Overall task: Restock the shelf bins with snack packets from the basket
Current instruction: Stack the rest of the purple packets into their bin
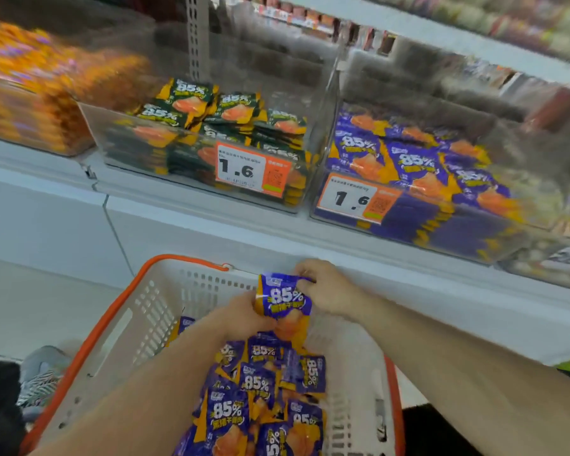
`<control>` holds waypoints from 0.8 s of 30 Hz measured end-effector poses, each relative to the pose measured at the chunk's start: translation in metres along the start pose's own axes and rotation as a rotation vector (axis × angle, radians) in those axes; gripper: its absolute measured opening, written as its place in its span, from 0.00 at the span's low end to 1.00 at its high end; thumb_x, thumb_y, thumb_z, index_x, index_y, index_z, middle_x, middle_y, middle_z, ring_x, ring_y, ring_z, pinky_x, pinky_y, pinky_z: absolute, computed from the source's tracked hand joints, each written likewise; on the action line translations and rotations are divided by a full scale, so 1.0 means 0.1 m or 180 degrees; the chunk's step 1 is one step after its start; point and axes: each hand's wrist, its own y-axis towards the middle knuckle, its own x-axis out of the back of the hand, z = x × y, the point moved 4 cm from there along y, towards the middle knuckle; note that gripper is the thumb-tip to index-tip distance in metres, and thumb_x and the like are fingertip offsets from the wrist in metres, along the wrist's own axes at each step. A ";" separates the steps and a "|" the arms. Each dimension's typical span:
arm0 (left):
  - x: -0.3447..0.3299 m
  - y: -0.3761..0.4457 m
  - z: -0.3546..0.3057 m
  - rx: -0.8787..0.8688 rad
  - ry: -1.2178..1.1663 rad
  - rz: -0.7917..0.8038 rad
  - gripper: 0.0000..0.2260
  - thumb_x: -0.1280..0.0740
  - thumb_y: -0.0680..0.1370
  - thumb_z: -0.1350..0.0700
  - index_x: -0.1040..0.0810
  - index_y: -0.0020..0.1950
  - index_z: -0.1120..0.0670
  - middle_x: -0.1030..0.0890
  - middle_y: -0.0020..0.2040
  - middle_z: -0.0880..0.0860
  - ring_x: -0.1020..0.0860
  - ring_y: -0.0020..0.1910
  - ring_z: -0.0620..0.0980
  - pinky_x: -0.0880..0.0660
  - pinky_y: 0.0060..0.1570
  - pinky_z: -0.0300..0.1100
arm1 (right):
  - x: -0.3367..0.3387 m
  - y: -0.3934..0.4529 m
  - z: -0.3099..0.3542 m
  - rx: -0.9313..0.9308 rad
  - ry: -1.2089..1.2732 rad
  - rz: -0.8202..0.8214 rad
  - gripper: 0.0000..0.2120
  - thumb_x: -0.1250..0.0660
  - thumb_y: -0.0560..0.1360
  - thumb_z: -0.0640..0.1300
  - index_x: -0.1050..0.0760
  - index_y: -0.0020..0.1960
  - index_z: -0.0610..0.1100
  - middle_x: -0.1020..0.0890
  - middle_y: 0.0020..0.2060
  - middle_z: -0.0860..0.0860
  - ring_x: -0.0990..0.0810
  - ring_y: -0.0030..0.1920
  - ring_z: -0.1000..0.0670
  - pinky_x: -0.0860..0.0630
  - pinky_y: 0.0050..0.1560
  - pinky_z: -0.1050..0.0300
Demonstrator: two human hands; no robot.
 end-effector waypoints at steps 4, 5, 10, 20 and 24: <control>0.31 -0.23 -0.48 -0.0709 -0.0362 -0.0080 0.08 0.28 0.74 0.60 0.17 0.49 0.48 0.15 0.44 0.44 0.18 0.46 0.41 0.24 0.49 0.39 | 0.55 -0.32 0.34 0.0319 0.0731 -0.0830 0.10 0.35 0.77 0.36 0.28 0.47 0.51 0.21 0.38 0.53 0.25 0.36 0.53 0.30 0.39 0.58; 0.40 -0.30 -0.61 -0.0835 -0.0512 -0.0097 0.10 0.28 0.74 0.60 0.16 0.52 0.48 0.14 0.47 0.45 0.18 0.47 0.41 0.24 0.50 0.38 | 0.68 -0.43 0.40 0.0433 0.0889 -0.1160 0.12 0.34 0.76 0.35 0.30 0.46 0.51 0.23 0.34 0.53 0.26 0.34 0.52 0.30 0.38 0.57; 0.67 -0.60 -1.26 -0.1356 -0.1163 -0.0267 0.09 0.32 0.76 0.67 0.19 0.53 0.55 0.15 0.40 0.45 0.20 0.35 0.38 0.28 0.33 0.29 | 0.97 -0.84 0.71 0.0764 0.1589 -0.1739 0.16 0.31 0.72 0.28 0.30 0.42 0.48 0.25 0.33 0.50 0.28 0.33 0.53 0.29 0.39 0.58; 0.96 -0.72 -1.91 -0.2403 0.0609 -0.3001 0.22 0.34 0.74 0.52 0.28 0.68 0.52 0.23 0.63 0.50 0.26 0.62 0.52 0.31 0.64 0.52 | 1.97 -0.69 0.85 0.0058 0.2278 -0.3073 0.18 0.37 0.76 0.32 0.25 0.62 0.47 0.21 0.51 0.48 0.24 0.37 0.53 0.30 0.22 0.66; 0.86 -0.39 -1.87 -0.1797 0.1769 -0.2548 0.33 0.34 0.76 0.47 0.44 0.78 0.48 0.39 0.77 0.47 0.46 0.78 0.50 0.59 0.75 0.55 | 2.12 -0.29 0.87 -0.0153 0.2092 -0.2798 0.23 0.34 0.77 0.34 0.29 0.70 0.48 0.23 0.58 0.49 0.21 0.44 0.52 0.23 0.32 0.62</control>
